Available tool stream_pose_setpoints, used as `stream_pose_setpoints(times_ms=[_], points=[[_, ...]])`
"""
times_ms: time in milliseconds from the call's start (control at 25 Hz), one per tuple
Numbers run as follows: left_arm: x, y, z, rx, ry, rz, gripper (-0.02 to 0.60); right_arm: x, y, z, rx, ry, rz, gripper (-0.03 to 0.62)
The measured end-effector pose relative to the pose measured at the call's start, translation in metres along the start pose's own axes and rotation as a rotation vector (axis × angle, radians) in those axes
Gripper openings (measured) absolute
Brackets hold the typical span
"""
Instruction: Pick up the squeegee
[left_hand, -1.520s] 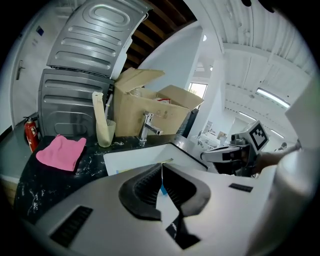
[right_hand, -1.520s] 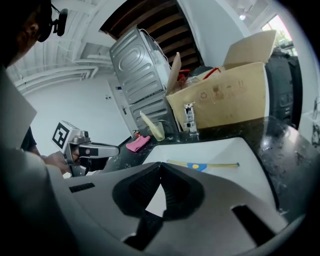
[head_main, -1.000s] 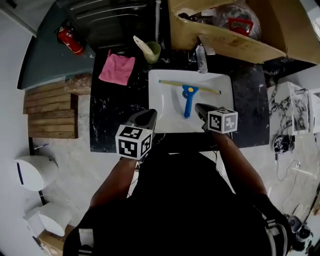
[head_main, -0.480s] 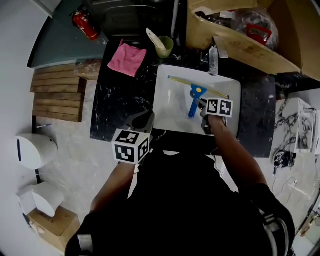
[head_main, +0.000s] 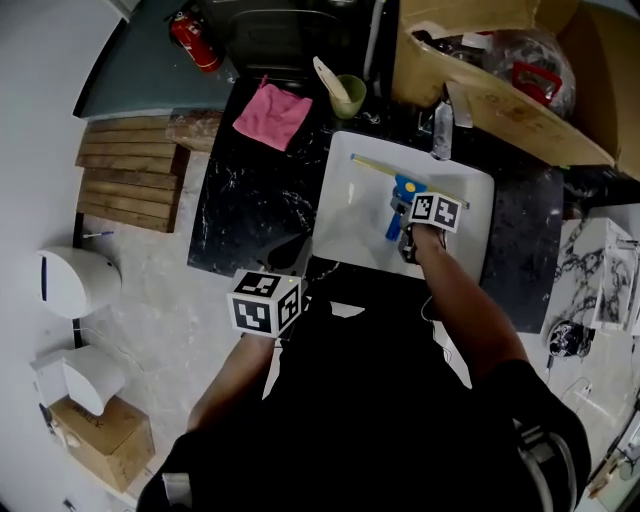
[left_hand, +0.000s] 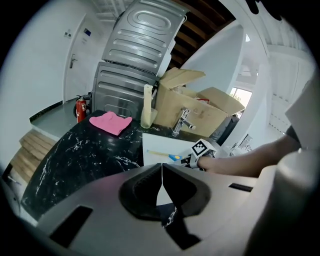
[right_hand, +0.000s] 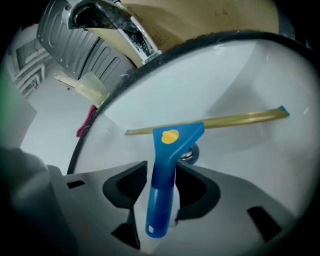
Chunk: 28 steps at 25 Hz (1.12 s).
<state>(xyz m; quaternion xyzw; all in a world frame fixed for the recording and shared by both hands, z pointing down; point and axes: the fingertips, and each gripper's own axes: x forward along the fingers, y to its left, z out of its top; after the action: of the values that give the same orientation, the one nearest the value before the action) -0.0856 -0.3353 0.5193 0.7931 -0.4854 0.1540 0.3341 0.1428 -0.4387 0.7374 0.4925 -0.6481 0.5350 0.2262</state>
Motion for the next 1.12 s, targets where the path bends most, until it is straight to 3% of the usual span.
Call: stream_pose_setpoints(times_ms=[440,800,1120], points=[[-0.010,0.003,-0.007,-0.014,0.008,0.061,0.017,0.032,-0.011,0.009,0.027,-0.046,-0.033,0.160],[-0.030,0.021,0.004,-0.056,-0.037,0.145,0.017,0.052,-0.014,0.008,0.021,0.002,-0.036,0.156],[-0.036,0.022,-0.002,-0.071,-0.031,0.152,0.017,0.056,-0.014,0.010,-0.007,0.014,-0.035,0.147]])
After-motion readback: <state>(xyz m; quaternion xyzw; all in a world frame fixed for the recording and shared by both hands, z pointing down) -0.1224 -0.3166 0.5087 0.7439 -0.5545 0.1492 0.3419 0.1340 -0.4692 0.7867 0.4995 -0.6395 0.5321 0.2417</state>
